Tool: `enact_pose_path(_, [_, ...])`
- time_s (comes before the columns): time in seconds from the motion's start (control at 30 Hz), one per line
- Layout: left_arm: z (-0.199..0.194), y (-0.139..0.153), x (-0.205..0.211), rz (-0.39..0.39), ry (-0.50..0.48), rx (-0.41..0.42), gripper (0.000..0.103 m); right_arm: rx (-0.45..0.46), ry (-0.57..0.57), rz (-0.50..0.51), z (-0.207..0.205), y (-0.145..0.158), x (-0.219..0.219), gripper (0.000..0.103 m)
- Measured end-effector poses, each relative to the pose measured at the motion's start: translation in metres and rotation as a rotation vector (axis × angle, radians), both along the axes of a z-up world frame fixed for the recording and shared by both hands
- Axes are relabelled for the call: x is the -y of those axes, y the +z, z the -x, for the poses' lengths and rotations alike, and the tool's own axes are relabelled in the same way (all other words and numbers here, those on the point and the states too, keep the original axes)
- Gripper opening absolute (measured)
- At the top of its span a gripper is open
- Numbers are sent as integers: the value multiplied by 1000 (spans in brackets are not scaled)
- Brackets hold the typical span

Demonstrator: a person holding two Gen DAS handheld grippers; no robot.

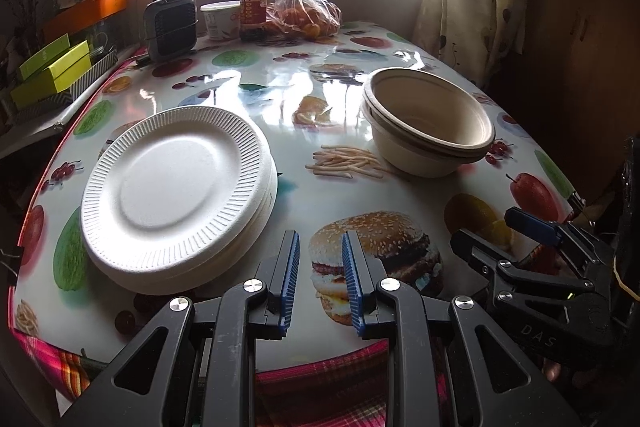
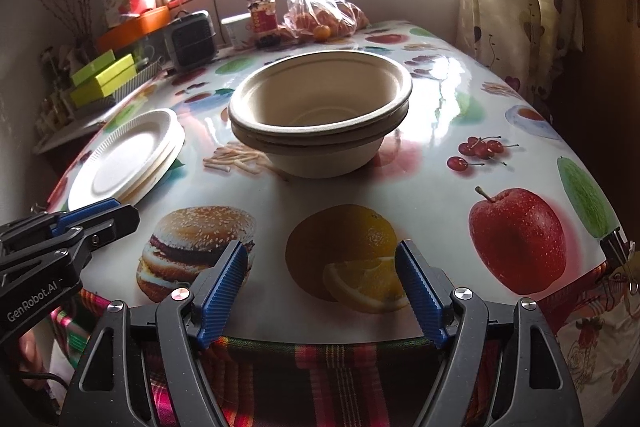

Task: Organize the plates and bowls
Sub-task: 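Move the left gripper to the kraft bowl stack and close on its rim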

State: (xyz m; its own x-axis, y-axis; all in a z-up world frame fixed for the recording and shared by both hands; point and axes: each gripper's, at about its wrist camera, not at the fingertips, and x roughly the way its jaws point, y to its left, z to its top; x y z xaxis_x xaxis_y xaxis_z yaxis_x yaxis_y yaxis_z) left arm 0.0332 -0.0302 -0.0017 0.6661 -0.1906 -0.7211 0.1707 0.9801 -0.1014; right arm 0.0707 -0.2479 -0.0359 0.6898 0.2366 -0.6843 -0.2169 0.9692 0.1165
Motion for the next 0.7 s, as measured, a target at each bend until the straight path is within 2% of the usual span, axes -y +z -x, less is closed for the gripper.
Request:
enact_pose_path(0.4, [-61,14,23,147,-65,-36,23,88,-69,-53,-34,33,35,77])
enact_pose_path(0.5, [-78,14,26,233,-89,-72,23,71,-81,-91,-49,34,42,77])
enact_pose_path(0.7, [-98,13,29,243,-71,-89,23,44,-93,-125,-73,32,47,77])
